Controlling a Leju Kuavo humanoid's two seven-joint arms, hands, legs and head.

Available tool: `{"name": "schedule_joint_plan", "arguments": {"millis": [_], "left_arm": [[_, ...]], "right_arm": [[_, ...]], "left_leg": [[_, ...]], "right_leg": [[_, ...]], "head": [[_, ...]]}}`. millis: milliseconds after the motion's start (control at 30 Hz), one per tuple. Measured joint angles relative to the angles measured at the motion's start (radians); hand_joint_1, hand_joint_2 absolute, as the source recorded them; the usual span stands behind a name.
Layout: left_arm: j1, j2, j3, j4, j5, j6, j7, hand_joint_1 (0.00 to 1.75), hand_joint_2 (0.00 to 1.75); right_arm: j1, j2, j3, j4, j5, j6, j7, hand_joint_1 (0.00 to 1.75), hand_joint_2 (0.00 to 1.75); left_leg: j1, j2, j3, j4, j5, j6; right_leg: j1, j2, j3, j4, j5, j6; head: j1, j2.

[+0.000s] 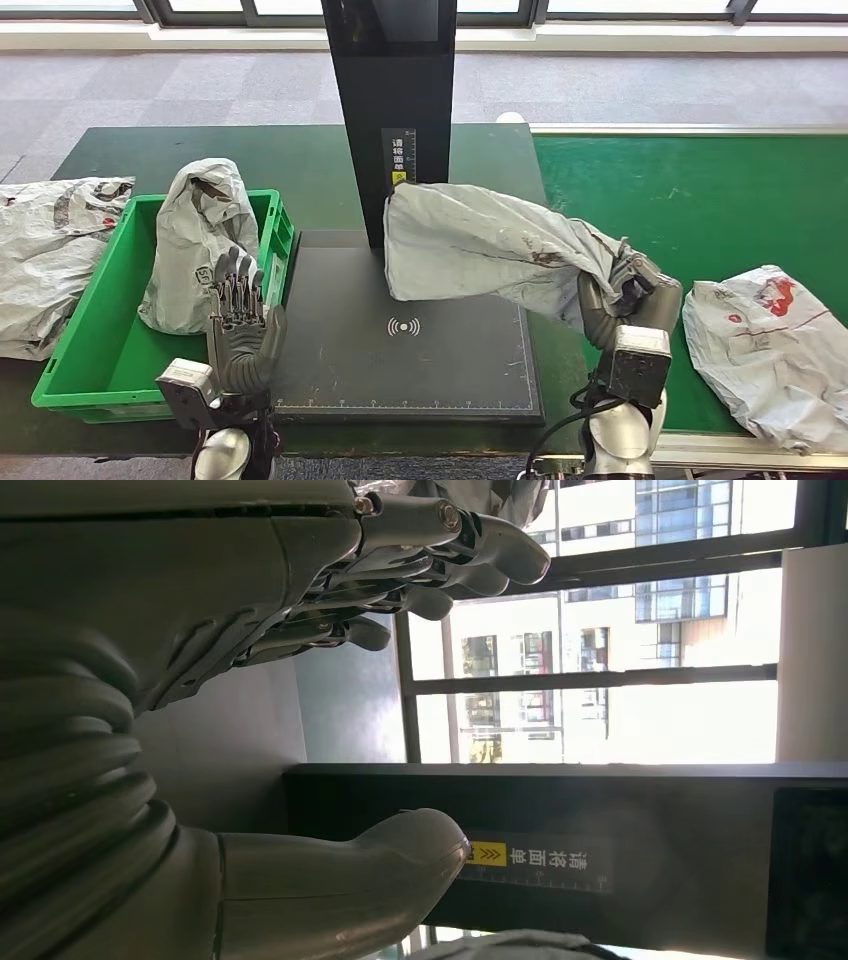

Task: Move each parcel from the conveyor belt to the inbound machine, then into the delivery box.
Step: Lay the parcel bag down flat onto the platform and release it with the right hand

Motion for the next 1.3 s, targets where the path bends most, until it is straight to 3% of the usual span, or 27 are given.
{"name": "schedule_joint_plan", "arguments": {"millis": [133,233,267,367,633,1033,1167,1300], "left_arm": [[-0.012,0.001,0.000,0.004,0.000,-0.004,0.000,0.00,1.75],[-0.016,0.001,-0.001,0.007,0.000,-0.003,0.000,0.00,1.75],[-0.016,0.001,-0.001,0.007,0.000,-0.002,0.000,0.00,1.75],[-0.021,0.001,-0.006,0.012,-0.003,0.010,0.000,0.00,1.75],[-0.033,0.005,-0.040,0.024,-0.005,0.056,0.000,0.00,1.75],[-0.035,0.006,-0.053,0.023,-0.005,0.067,0.000,0.00,1.75],[-0.036,0.007,-0.065,0.022,-0.005,0.074,0.000,0.00,1.75],[-0.038,0.008,-0.077,0.017,-0.006,0.089,0.000,0.00,1.75]], "right_arm": [[-0.007,0.000,0.025,0.026,0.006,0.073,0.005,1.75,1.75],[-0.012,0.000,0.028,0.063,0.006,0.082,0.011,0.44,1.75],[-0.014,0.000,0.028,0.072,0.004,0.082,0.014,0.00,1.31],[-0.028,0.000,0.023,0.137,-0.022,0.064,0.029,0.00,0.00],[-0.119,0.003,-0.010,0.402,-0.057,-0.016,0.002,0.00,0.00],[-0.148,0.008,-0.010,0.503,-0.055,-0.021,0.001,0.00,0.00],[-0.170,0.009,-0.010,0.547,-0.068,0.030,0.001,0.00,0.00],[-0.193,0.009,-0.013,0.603,-0.131,0.183,0.025,0.00,0.00]], "left_leg": [[0.000,0.000,0.000,0.000,0.000,0.000],[0.000,-0.001,0.000,0.000,0.000,0.000],[0.000,-0.001,0.000,0.000,0.000,0.000],[0.000,-0.001,0.000,0.000,0.000,0.000],[0.000,-0.002,-0.001,0.000,0.000,0.000],[0.000,-0.002,-0.001,0.000,0.000,0.000],[0.000,-0.002,-0.001,0.000,0.000,0.000],[0.000,-0.002,-0.001,0.000,0.001,0.000]], "right_leg": [[0.000,0.000,0.000,0.000,0.000,0.000],[0.000,-0.001,0.001,0.000,0.000,0.000],[0.000,-0.001,0.001,0.000,0.000,0.000],[0.000,-0.001,0.001,0.000,0.000,0.000],[0.000,-0.001,0.001,0.000,0.001,0.000],[0.000,-0.001,0.000,0.000,0.000,0.000],[0.000,-0.001,0.000,0.000,0.000,0.000],[0.000,-0.002,0.000,0.000,0.000,0.000]], "head": [[0.000,0.000],[0.000,0.000],[0.000,0.000],[0.000,0.000],[0.000,0.000],[0.000,0.000],[0.000,0.000],[0.000,0.000]]}}
